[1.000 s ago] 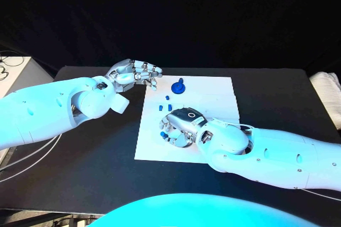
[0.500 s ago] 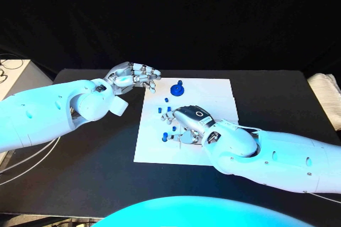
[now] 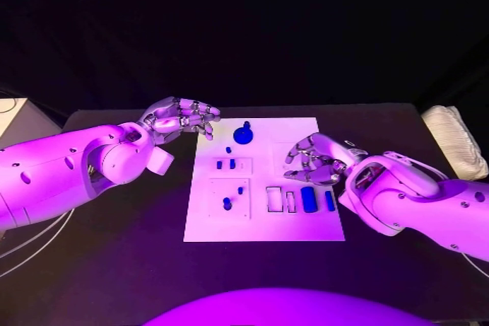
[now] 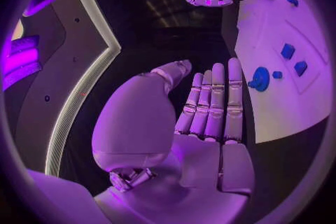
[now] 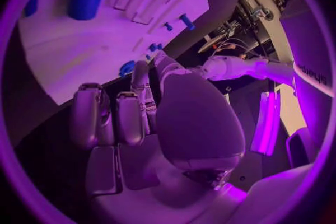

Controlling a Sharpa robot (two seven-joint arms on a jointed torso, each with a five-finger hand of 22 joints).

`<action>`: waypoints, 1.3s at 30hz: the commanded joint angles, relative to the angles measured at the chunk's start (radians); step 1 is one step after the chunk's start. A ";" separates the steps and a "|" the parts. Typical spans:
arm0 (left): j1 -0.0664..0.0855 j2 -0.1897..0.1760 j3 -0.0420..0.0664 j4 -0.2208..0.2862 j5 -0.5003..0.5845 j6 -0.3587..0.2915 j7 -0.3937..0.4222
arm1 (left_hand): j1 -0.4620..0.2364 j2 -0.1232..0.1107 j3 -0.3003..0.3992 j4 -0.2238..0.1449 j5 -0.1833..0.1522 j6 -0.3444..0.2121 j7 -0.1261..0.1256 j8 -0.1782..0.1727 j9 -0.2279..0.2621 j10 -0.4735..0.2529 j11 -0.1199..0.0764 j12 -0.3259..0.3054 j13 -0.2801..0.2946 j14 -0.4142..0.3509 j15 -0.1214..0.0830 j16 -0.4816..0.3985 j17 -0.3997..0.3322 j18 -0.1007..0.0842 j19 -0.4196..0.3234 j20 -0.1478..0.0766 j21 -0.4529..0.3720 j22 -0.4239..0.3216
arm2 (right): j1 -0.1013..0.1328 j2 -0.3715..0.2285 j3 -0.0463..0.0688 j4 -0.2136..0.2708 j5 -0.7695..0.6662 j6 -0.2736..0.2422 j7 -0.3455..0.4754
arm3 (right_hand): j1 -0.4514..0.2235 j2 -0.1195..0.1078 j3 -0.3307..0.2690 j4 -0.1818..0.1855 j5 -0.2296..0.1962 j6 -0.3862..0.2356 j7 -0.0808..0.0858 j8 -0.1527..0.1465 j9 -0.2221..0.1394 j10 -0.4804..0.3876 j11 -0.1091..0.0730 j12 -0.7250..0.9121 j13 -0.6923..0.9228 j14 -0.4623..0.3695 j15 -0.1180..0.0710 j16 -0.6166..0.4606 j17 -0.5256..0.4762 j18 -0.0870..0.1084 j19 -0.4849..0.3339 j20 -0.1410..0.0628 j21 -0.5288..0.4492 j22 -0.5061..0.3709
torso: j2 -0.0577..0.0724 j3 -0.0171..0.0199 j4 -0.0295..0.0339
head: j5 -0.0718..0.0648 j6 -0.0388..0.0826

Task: Assemble the parts on the task board

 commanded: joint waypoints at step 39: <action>-0.022 -0.020 0.000 0.043 0.032 0.008 0.035 | -0.032 -0.006 -0.029 0.039 -0.010 -0.009 0.000 -0.003 -0.004 0.004 0.003 -0.002 0.002 -0.005 0.005 0.002 0.001 0.011 -0.011 0.008 -0.008 -0.004 | -0.103 -0.028 -0.021 -0.028 -0.054 0.108 -0.223 | -0.205 0.093 -0.306 0.015 0.057 0.035 -0.034 0.116 0.049 0.259 -0.036 0.451 0.748 0.086 -0.020 0.131 0.303 -0.047 0.090 -0.017 0.205 0.239 | -0.005 0.0008 -0.0149 | -0.028 -0.009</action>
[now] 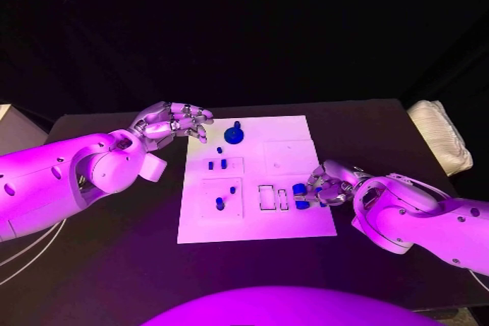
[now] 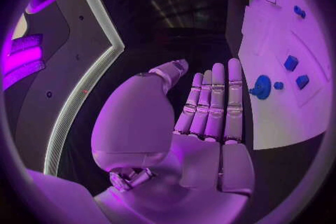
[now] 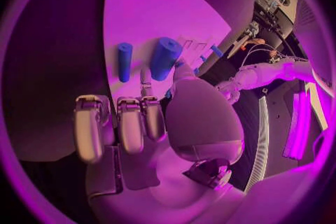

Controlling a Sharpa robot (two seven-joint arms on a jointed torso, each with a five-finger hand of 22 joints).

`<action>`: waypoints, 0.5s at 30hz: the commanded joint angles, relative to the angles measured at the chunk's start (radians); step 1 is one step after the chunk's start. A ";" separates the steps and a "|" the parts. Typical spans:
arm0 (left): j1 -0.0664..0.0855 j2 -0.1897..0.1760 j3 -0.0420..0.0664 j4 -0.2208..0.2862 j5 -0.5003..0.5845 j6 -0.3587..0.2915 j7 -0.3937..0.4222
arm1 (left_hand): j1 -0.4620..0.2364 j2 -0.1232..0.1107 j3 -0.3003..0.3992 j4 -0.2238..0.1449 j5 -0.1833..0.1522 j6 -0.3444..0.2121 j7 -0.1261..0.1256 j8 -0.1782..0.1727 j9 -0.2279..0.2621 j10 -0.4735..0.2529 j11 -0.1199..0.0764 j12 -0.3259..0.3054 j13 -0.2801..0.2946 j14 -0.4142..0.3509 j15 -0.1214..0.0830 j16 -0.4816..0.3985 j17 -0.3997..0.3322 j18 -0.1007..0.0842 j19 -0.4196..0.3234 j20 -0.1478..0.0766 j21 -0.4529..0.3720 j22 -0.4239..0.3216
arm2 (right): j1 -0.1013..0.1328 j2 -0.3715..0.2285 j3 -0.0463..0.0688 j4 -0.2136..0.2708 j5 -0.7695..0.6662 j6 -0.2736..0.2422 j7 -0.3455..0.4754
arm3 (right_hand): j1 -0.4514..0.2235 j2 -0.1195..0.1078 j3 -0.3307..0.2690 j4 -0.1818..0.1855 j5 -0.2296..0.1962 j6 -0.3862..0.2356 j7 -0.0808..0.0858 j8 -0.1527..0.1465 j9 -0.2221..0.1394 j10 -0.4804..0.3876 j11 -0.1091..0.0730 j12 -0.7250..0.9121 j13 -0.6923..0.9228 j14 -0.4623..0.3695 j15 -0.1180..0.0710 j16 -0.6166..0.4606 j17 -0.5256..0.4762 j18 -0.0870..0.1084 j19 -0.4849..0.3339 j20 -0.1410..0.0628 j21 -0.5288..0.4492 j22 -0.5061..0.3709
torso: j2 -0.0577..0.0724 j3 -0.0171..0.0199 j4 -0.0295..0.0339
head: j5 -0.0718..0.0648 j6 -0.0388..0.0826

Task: Assemble the parts on the task board

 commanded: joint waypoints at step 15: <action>0.000 -0.005 0.000 0.005 0.008 0.004 0.010 | -0.010 0.001 0.000 0.007 -0.003 -0.007 0.000 -0.002 -0.001 0.003 0.002 -0.002 0.002 -0.006 0.005 0.002 0.001 0.012 -0.003 0.001 -0.005 -0.002 | -0.033 0.061 0.000 -0.051 -0.056 0.061 -0.035 | 0.124 0.033 0.005 -0.008 0.057 0.033 -0.022 0.051 0.013 0.047 -0.026 0.011 0.178 0.088 -0.021 0.009 0.185 -0.019 0.094 -0.024 0.024 0.248 | -0.003 -0.0039 -0.0020 | -0.004 -0.003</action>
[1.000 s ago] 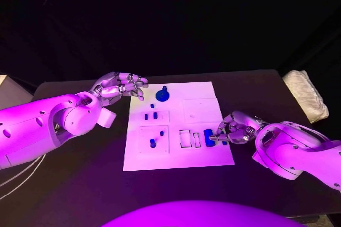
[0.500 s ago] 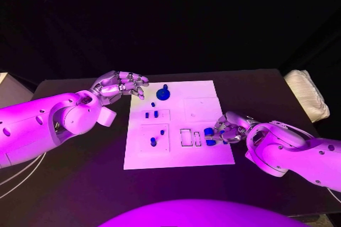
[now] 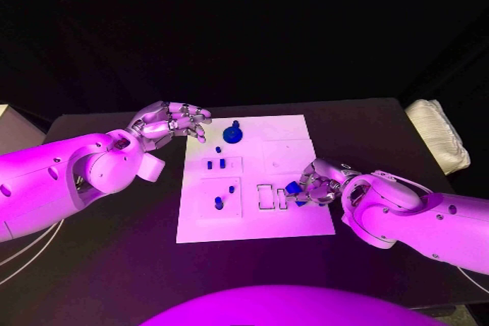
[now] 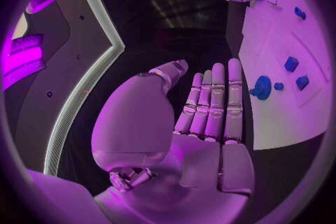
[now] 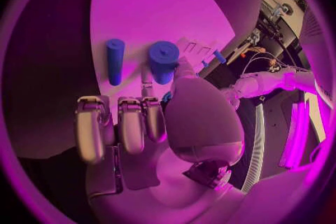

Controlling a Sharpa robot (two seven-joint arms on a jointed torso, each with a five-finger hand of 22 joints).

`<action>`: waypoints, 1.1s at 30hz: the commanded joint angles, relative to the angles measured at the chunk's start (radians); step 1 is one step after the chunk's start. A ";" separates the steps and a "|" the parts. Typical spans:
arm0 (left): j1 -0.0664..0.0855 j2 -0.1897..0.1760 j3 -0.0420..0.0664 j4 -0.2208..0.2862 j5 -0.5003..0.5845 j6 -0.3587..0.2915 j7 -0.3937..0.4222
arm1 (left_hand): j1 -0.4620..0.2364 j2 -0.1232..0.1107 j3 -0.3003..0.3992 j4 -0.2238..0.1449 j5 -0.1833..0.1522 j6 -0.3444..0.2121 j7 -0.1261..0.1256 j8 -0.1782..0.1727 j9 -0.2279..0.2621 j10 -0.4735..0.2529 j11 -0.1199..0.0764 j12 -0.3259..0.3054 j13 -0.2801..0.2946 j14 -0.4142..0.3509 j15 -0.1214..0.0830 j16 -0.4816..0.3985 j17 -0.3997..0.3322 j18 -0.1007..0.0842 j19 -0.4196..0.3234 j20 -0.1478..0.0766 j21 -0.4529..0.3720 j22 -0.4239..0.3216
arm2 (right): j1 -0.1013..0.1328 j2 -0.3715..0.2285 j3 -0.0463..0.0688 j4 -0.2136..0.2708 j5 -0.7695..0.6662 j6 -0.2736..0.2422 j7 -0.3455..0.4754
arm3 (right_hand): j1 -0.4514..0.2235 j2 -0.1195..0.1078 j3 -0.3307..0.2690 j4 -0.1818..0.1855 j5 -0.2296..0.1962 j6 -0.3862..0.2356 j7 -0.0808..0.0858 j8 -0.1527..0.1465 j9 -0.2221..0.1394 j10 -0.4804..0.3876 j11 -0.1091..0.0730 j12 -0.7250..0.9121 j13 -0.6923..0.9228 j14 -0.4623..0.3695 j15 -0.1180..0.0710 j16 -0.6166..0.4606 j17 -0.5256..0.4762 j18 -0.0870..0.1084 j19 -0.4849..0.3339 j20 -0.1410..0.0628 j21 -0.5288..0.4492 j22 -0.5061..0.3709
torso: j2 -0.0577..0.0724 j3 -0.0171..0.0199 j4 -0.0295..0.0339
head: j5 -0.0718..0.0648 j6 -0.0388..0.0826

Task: Assemble the parts on the task board

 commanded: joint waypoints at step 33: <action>0.000 0.006 0.000 -0.010 0.007 0.021 -0.008 | -0.003 0.003 0.002 0.007 -0.001 -0.006 0.000 -0.001 0.000 0.002 0.002 -0.002 0.002 -0.003 0.001 0.003 0.001 0.012 -0.002 0.001 -0.007 -0.003 | 0.039 0.059 -0.004 0.046 0.228 -0.011 0.097 | 0.031 0.070 0.137 0.003 0.012 0.041 -0.026 0.026 -0.027 0.075 -0.028 0.029 0.221 0.096 -0.023 0.019 0.227 -0.026 0.099 -0.021 0.041 0.258 | 0.001 -0.0006 0.0031 | 0.007 0.004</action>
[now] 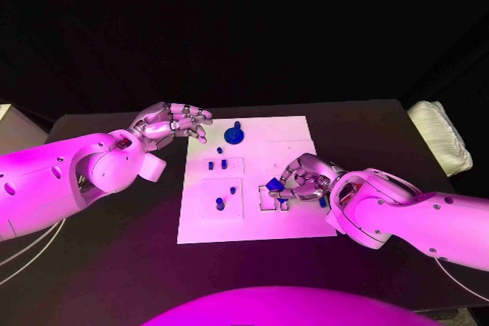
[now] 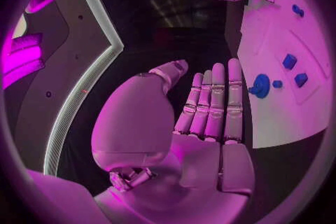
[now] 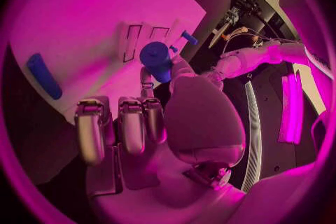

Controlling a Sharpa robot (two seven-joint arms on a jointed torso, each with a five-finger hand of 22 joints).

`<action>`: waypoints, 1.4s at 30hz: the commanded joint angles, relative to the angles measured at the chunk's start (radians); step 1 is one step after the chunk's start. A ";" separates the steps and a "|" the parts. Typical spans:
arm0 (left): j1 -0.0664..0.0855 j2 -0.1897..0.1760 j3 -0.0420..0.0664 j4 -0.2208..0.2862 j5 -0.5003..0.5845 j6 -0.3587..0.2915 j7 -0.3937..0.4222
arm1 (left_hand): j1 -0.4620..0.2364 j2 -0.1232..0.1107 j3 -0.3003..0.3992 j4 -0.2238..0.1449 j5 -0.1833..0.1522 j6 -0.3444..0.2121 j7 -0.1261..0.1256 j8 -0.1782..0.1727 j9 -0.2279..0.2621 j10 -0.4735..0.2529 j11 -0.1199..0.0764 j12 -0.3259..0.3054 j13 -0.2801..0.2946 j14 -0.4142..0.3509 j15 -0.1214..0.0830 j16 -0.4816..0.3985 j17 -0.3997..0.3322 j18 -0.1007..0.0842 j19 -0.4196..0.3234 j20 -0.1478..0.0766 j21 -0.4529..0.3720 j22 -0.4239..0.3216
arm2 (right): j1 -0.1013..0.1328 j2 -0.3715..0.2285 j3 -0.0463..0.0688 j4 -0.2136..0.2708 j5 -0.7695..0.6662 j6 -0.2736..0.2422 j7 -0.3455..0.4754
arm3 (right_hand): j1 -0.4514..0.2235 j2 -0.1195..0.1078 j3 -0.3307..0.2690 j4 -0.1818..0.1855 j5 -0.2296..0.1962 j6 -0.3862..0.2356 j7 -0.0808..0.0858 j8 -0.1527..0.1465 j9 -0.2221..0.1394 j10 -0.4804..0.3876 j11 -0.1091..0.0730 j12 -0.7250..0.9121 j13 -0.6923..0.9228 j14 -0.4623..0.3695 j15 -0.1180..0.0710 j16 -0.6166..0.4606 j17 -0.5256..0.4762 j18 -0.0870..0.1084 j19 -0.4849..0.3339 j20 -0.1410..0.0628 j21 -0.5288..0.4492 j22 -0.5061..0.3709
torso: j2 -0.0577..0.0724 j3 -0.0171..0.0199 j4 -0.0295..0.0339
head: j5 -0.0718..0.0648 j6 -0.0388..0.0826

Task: Assemble the parts on the task board

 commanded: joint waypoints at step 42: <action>0.000 -0.006 0.000 -0.001 0.006 0.020 -0.015 | 0.001 0.007 0.002 0.008 0.001 -0.009 0.000 -0.002 -0.001 -0.002 0.003 -0.003 0.001 -0.005 0.002 0.003 0.001 0.012 -0.001 0.001 -0.005 -0.002 | -0.008 0.068 0.000 -0.041 -0.191 0.093 -0.132 | -0.152 0.059 -0.044 -0.001 0.008 0.048 -0.027 0.030 -0.008 0.079 -0.008 -0.004 0.227 0.100 -0.009 0.010 0.245 -0.013 0.102 -0.008 0.017 0.262 | 0.000 -0.0005 -0.0010 | 0.014 -0.003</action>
